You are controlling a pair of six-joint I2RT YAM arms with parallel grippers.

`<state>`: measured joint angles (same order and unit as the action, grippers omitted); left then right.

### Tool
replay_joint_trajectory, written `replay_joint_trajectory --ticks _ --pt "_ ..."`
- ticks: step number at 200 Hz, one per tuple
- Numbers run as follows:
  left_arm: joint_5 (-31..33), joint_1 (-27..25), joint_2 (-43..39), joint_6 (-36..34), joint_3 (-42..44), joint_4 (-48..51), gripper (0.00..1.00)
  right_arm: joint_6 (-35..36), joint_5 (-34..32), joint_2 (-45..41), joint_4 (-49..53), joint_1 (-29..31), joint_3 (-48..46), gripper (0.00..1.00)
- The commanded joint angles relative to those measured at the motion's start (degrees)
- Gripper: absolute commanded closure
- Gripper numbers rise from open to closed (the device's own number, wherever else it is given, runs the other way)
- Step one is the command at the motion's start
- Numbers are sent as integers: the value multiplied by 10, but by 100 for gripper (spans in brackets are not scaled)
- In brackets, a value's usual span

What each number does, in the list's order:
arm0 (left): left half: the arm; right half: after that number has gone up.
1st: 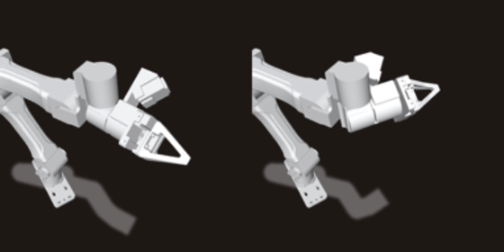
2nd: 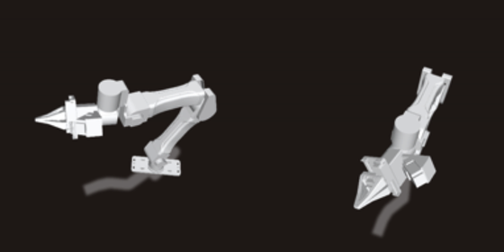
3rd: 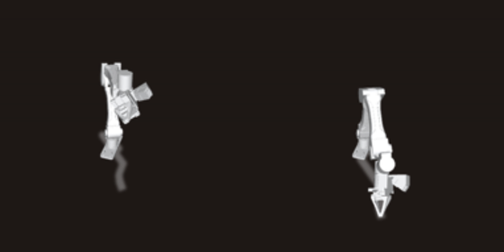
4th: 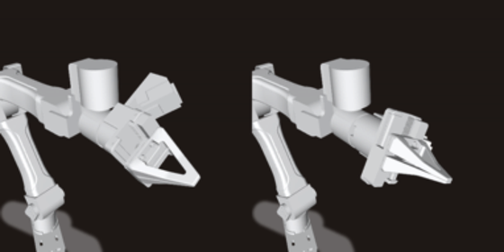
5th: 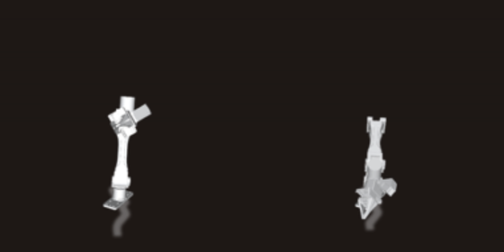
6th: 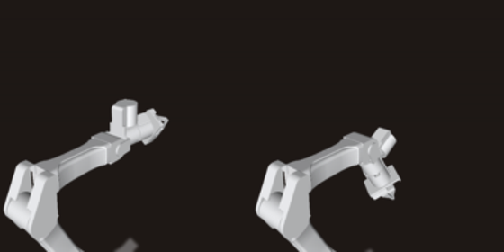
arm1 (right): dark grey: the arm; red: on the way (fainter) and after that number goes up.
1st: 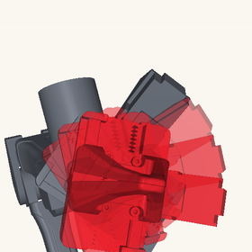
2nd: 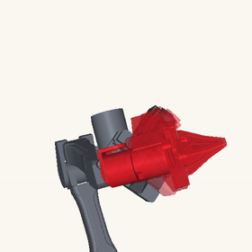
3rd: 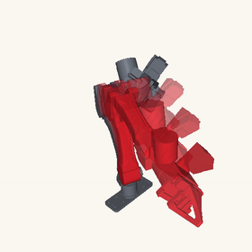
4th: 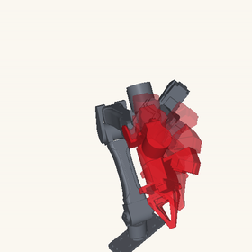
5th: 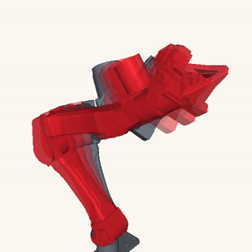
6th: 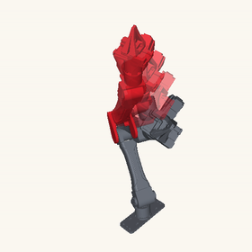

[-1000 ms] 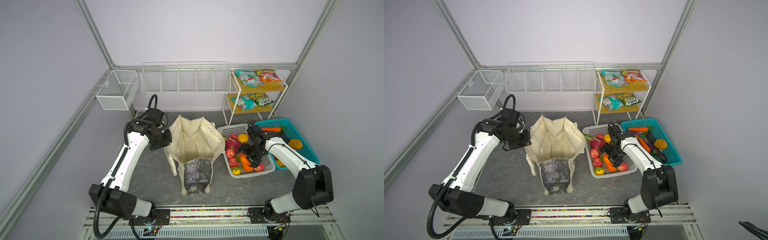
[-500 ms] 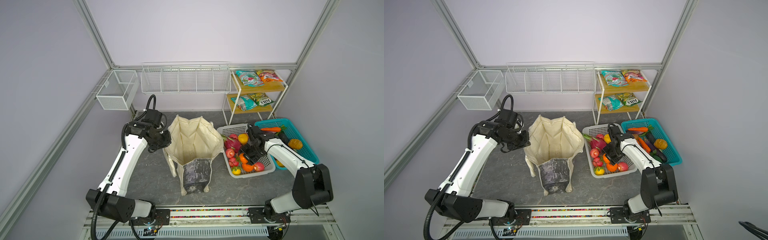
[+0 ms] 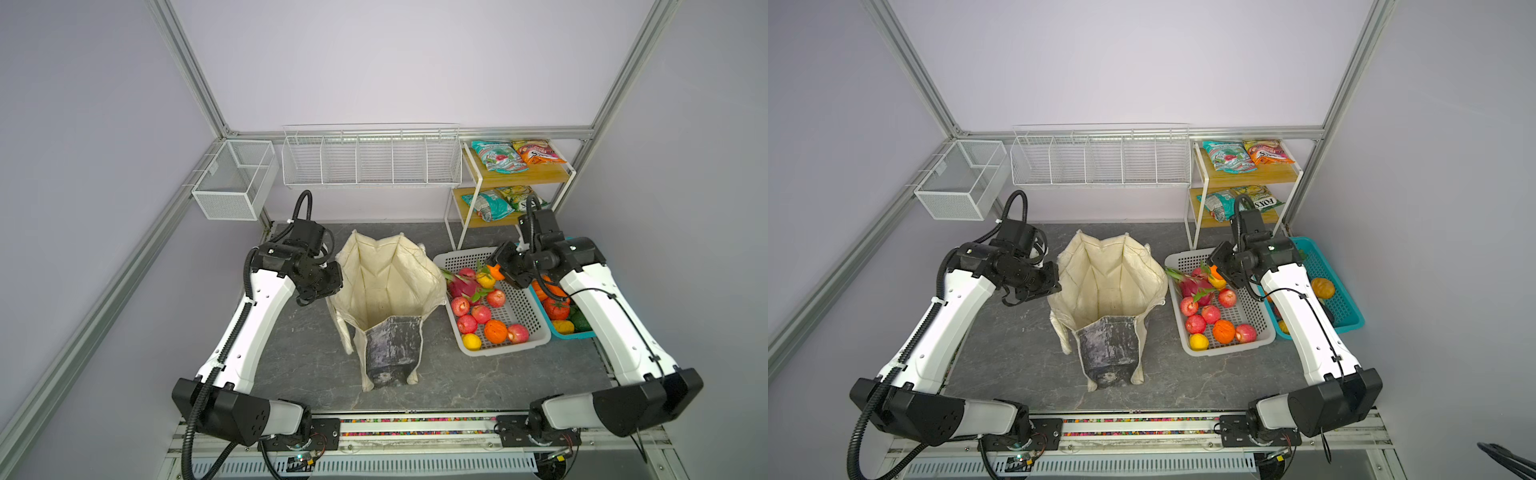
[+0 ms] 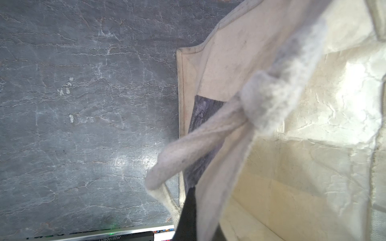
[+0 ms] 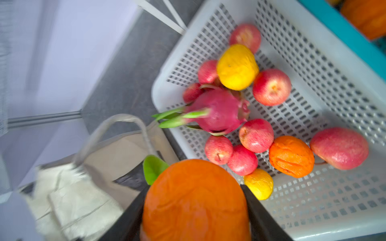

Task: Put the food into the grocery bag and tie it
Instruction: 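Carry the orange over the open bag and release it inside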

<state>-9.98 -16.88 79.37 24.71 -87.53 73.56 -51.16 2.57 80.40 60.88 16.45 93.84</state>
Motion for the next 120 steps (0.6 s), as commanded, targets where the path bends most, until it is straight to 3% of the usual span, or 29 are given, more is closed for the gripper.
replay_joint_trajectory --ticks 1,52,76,120 --pt "-6 0 -1 -17 0 -14 100 77 -2 10 27 36 77 41" --pt "-19 0 1 -23 5 -24 100 156 -8 63 -87 205 183 44" --pt "-26 0 2 -22 5 -30 100 197 -22 120 -87 274 214 44" --pt "-31 0 3 -20 2 -43 100 268 -49 214 -86 348 220 42"
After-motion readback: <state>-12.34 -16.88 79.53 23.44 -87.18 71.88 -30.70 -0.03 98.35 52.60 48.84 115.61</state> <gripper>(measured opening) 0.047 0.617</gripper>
